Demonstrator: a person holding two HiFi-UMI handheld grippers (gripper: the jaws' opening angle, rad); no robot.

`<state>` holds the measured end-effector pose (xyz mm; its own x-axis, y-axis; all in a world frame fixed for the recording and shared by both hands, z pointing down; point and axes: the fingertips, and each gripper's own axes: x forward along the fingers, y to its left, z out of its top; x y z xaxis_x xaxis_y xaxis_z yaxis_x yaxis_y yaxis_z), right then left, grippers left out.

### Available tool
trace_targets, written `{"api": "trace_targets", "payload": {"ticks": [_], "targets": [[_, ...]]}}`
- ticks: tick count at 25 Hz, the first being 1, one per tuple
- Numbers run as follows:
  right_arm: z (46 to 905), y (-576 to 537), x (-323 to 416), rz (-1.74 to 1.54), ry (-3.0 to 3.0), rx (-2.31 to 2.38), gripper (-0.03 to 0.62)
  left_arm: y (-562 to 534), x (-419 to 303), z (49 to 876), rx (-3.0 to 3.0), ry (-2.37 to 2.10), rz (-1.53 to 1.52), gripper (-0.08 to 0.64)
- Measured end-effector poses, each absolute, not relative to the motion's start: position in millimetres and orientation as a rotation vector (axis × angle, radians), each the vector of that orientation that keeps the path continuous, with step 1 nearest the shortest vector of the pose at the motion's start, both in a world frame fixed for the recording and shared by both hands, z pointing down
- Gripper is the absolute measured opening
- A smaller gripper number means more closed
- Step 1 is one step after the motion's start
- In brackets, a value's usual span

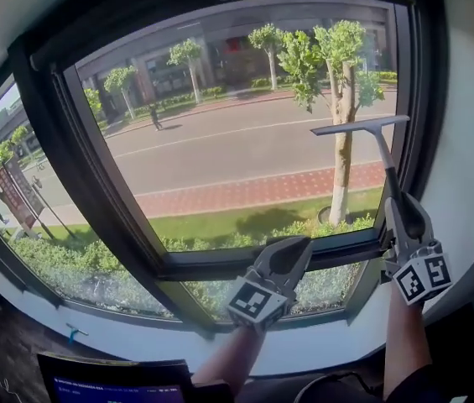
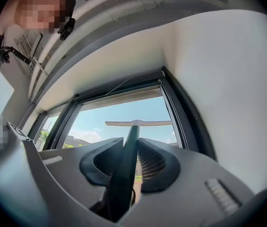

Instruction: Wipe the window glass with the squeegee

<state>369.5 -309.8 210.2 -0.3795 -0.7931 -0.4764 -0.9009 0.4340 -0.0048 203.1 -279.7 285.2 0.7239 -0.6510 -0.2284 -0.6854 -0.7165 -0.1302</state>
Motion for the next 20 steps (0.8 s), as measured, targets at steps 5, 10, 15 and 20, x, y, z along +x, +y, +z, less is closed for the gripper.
{"api": "trace_targets", "payload": {"ticks": [5,10,15,20], "targets": [[176,-319,358,0.447,2.227,-1.405,0.1,-281,186,285,-2.705,1.079,0.248,0.003],[120,-332,352,0.542,2.155,-1.368,0.1,-288,176,270,-2.69,1.052,0.282,0.003],[69,-346,350,0.637,2.095,-1.384,0.1,-291,170,264,-2.702,1.026,0.282,0.003],[45,-366,346,0.657,2.087,-1.381,0.1,-295,161,258,-2.689,1.024,0.267,0.003]]}}
